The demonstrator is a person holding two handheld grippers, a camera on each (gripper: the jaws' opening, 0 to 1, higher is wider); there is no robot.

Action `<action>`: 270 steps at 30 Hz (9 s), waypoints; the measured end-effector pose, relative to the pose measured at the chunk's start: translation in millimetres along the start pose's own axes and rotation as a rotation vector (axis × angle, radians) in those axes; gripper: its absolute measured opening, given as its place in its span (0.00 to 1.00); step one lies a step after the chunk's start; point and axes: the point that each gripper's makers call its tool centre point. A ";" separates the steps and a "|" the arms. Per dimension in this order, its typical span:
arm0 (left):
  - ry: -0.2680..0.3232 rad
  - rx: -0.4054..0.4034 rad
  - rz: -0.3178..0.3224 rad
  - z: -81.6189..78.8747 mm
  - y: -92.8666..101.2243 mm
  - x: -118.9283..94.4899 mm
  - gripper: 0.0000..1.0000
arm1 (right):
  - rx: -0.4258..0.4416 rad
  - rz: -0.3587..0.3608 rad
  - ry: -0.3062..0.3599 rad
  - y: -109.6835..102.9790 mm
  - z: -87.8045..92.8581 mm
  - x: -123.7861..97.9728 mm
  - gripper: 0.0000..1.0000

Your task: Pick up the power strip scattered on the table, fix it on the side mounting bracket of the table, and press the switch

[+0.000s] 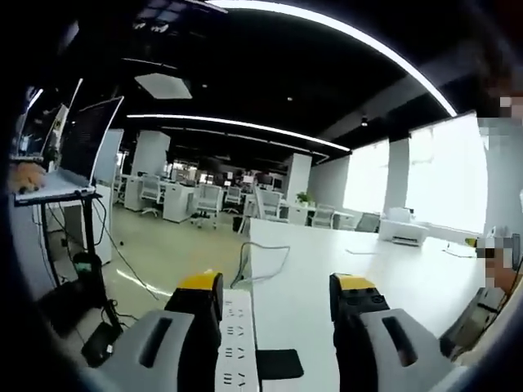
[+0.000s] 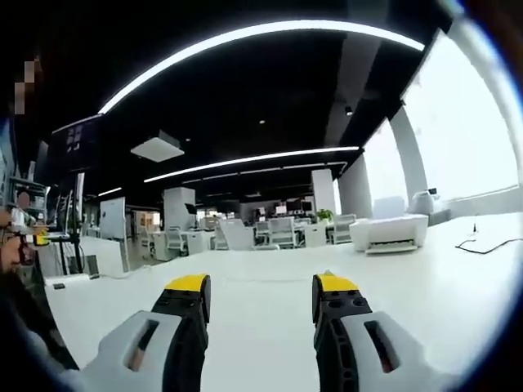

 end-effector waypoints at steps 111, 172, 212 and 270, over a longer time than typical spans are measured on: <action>-0.980 -0.010 -0.122 120.1 -58.4 -25.2 0.36 | -0.030 -0.779 -0.238 -166.4 68.6 3.3 0.43; -1.201 -0.007 -0.084 124.2 -56.5 -25.0 0.35 | -0.165 -1.048 -0.413 -319.4 25.4 131.2 0.33; -1.246 0.056 -0.069 126.4 -46.3 -24.9 0.29 | -0.304 -1.342 -0.488 -485.3 27.0 169.9 0.32; -1.241 0.077 -0.048 126.8 -49.9 -22.8 0.29 | -0.425 -1.554 -0.735 -669.4 148.5 185.6 0.27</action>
Point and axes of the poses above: the point that each gripper's makers call its tool centre point, and the gripper's own axes: x roughly forward along the fingers, y roughly to its right, z roughly out of its underside, and after that the axes turned 3 degrees about y, right-handed
